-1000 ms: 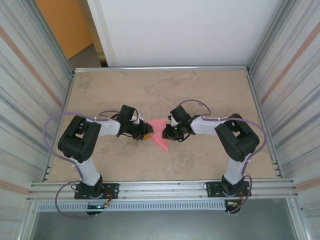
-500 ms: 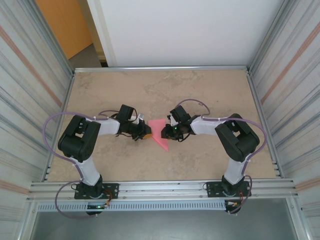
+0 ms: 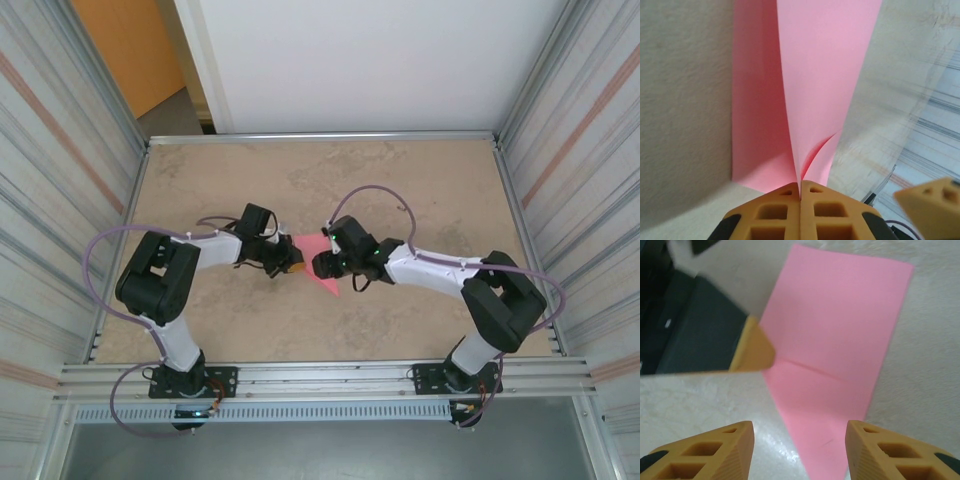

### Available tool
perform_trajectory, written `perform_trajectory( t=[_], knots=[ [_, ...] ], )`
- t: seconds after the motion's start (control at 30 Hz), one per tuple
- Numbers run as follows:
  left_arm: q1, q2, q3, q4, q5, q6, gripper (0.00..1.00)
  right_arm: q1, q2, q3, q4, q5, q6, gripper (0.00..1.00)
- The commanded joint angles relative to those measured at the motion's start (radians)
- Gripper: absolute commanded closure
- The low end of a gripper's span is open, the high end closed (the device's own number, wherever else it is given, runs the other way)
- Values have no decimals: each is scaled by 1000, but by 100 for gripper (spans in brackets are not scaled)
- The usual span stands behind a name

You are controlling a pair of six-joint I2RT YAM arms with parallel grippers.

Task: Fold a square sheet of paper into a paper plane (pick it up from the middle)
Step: Fourth fold the wing at the center of the table.

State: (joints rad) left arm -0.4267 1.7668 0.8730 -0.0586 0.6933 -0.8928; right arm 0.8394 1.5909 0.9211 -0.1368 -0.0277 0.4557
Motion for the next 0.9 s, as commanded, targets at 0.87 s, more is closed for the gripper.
perform_trajectory(
  t=[0.87],
  knots=[
    [-24,-38,92,-160,-44,-115,95,162,176,16,47,320,-137,65]
  ],
)
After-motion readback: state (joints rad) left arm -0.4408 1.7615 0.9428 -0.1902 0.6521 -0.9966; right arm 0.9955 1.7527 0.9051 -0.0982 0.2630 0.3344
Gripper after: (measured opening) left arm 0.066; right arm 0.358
